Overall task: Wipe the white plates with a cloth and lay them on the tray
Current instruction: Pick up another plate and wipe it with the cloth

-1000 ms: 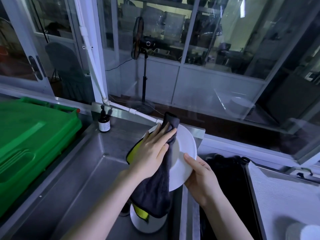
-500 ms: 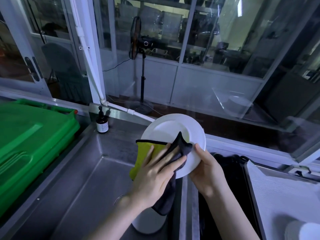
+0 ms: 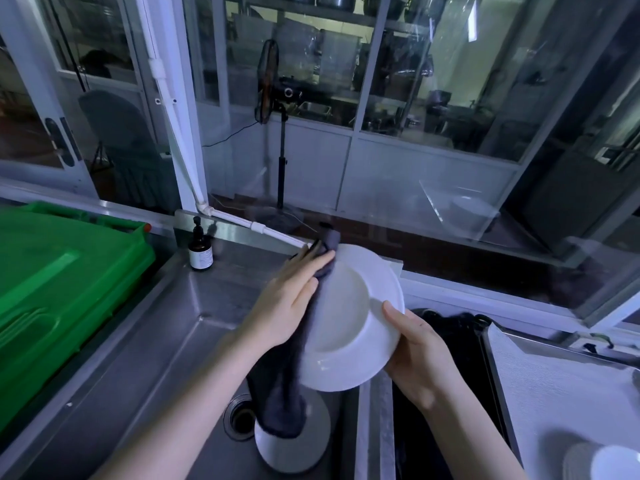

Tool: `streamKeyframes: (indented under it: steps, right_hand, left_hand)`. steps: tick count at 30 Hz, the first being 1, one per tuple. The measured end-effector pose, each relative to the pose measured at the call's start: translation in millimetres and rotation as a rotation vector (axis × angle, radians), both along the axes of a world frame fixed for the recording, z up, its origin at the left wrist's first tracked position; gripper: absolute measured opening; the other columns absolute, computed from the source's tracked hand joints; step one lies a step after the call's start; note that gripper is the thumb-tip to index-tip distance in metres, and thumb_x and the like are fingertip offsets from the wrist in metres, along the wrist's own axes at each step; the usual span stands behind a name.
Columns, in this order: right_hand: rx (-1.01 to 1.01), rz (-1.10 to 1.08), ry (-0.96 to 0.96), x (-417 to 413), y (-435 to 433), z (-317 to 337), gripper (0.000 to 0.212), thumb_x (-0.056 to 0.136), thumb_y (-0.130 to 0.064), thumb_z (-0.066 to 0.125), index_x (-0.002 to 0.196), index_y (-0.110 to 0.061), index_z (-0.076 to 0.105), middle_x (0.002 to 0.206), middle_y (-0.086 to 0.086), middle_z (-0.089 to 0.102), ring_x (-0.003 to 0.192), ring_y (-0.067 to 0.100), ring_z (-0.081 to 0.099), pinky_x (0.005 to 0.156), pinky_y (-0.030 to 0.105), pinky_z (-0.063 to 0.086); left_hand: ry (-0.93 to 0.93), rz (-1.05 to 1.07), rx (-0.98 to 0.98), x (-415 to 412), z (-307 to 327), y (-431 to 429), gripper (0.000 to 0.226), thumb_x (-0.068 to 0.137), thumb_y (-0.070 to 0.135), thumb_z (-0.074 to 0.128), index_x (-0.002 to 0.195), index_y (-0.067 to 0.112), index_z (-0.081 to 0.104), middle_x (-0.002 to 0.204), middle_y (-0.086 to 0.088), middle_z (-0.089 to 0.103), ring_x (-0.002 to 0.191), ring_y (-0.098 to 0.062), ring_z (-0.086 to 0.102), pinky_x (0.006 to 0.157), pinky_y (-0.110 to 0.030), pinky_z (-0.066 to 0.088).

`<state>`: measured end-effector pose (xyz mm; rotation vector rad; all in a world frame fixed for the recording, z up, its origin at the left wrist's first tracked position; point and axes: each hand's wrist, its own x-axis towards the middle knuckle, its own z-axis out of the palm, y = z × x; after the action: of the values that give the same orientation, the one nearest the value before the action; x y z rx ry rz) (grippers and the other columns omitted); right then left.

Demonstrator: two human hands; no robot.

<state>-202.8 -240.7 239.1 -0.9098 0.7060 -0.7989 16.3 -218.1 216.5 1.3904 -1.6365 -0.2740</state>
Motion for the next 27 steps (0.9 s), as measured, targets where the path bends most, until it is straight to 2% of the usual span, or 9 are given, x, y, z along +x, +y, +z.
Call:
streamKeyframes:
  steps: [3,9,12,16,18,20,22,24,27]
  right_hand:
    - [0.003,0.031,0.003,3,-1,0,0.046,0.086,-0.029,0.067,0.122,0.0,0.067,0.126,0.024,0.066,0.114,0.037,0.065,0.09,0.038,0.057]
    - [0.004,0.096,0.012,3,-2,1,0.044,0.087,-0.025,0.067,0.12,0.004,0.067,0.124,0.027,0.066,0.112,0.038,0.066,0.085,0.036,0.057]
    - [-0.009,0.092,0.006,5,-3,3,0.043,0.086,-0.025,0.068,0.117,0.004,0.069,0.122,0.026,0.067,0.109,0.037,0.068,0.083,0.035,0.057]
    - [-0.004,0.031,-0.003,5,-8,8,0.044,0.088,-0.023,0.066,0.12,0.008,0.065,0.122,0.026,0.067,0.111,0.038,0.066,0.091,0.041,0.056]
    - [-0.002,-0.011,-0.012,3,-12,9,0.047,0.089,-0.025,0.066,0.124,0.006,0.063,0.124,0.024,0.067,0.115,0.039,0.064,0.098,0.045,0.052]
    - [0.005,-0.052,-0.046,4,-16,12,0.048,0.091,-0.027,0.062,0.13,0.001,0.061,0.13,0.021,0.065,0.122,0.038,0.061,0.105,0.048,0.048]
    - [0.026,-0.098,-0.112,9,-19,15,0.047,0.093,-0.028,0.057,0.134,-0.003,0.058,0.131,0.016,0.065,0.122,0.032,0.062,0.099,0.042,0.053]
    - [0.069,-0.168,-0.188,18,-20,17,0.046,0.093,-0.027,0.055,0.134,-0.005,0.057,0.128,0.012,0.068,0.116,0.025,0.066,0.089,0.034,0.057]
    - [0.156,-0.244,-0.22,32,-19,16,0.045,0.098,-0.025,0.051,0.135,0.0,0.054,0.128,0.019,0.066,0.117,0.03,0.065,0.092,0.038,0.054]
  left_hand:
    - [-0.255,-0.091,-0.058,-11,9,2,0.047,0.101,0.006,0.046,0.146,0.018,0.047,0.156,0.009,0.029,0.149,-0.016,0.021,0.12,-0.025,0.016]
    - [-0.522,-0.155,-0.125,-19,12,5,0.05,0.102,0.012,0.044,0.15,0.027,0.04,0.161,0.011,0.021,0.152,-0.017,0.012,0.122,-0.034,0.012]
    - [-0.381,-0.123,-0.121,-12,6,1,0.05,0.1,0.007,0.046,0.146,0.024,0.046,0.157,0.014,0.026,0.15,-0.008,0.017,0.12,-0.025,0.014]
    - [0.033,0.1,-0.053,0,-10,0,0.05,0.101,0.004,0.045,0.14,0.034,0.047,0.15,0.011,0.04,0.142,-0.007,0.036,0.113,-0.014,0.026]
    - [0.199,0.174,0.001,1,-24,9,0.048,0.104,0.009,0.042,0.136,0.045,0.044,0.148,0.01,0.048,0.138,-0.01,0.043,0.111,-0.018,0.031]
    - [0.307,0.206,0.001,-8,-38,23,0.046,0.106,0.012,0.039,0.138,0.045,0.042,0.15,0.012,0.046,0.14,-0.006,0.039,0.116,-0.03,0.032]
    - [0.316,0.247,-0.05,-26,-51,36,0.044,0.105,0.011,0.038,0.142,0.034,0.043,0.154,0.011,0.04,0.144,-0.006,0.033,0.118,-0.038,0.031]
    - [0.229,0.251,-0.13,-50,-58,45,0.045,0.102,0.01,0.04,0.144,0.026,0.044,0.157,0.018,0.031,0.147,-0.009,0.028,0.119,-0.033,0.028]
    - [0.096,0.158,-0.22,-81,-58,52,0.049,0.099,0.002,0.044,0.145,0.017,0.045,0.161,0.016,0.023,0.15,-0.021,0.023,0.118,-0.036,0.029]
